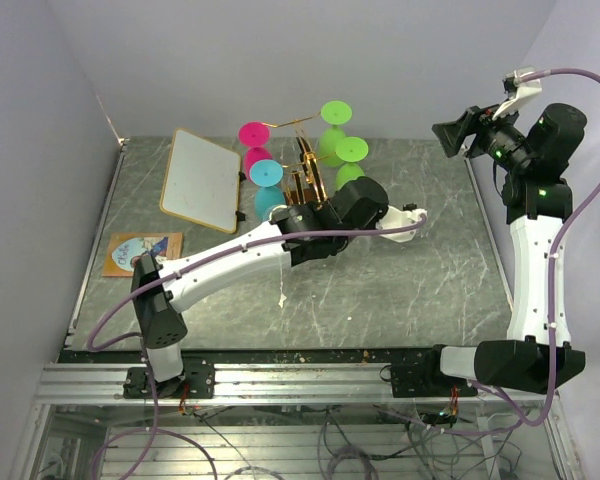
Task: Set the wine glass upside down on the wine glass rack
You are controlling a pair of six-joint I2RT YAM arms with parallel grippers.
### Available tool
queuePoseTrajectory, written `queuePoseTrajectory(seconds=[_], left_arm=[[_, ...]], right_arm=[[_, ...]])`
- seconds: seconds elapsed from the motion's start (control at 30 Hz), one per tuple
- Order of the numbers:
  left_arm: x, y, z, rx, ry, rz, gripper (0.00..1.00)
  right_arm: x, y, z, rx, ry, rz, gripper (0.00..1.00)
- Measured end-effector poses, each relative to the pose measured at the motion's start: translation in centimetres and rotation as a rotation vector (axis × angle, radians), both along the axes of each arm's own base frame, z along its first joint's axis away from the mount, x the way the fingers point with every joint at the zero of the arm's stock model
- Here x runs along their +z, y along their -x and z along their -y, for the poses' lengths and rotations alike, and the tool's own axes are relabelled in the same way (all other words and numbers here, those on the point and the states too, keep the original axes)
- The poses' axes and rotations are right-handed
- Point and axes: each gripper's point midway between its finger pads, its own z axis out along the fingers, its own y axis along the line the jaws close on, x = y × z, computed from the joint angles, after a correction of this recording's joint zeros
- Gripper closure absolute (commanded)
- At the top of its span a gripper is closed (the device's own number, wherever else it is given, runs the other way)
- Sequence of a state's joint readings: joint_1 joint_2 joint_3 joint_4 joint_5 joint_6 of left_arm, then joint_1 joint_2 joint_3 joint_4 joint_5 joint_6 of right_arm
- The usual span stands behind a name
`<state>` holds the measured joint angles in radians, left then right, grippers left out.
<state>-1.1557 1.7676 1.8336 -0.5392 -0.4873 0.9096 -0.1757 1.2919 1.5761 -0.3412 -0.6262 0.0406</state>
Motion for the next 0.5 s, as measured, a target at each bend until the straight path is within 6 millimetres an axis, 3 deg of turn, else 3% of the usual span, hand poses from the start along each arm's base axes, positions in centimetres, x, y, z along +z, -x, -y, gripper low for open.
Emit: queuePoseTrajectory(seconds=[0.5], left_arm=[[-3.1, -1.6, 1.5, 0.049, -0.056, 0.015, 0.93]], right_arm=[[0.0, 0.1, -0.3, 0.019, -0.001, 0.000, 0.29]])
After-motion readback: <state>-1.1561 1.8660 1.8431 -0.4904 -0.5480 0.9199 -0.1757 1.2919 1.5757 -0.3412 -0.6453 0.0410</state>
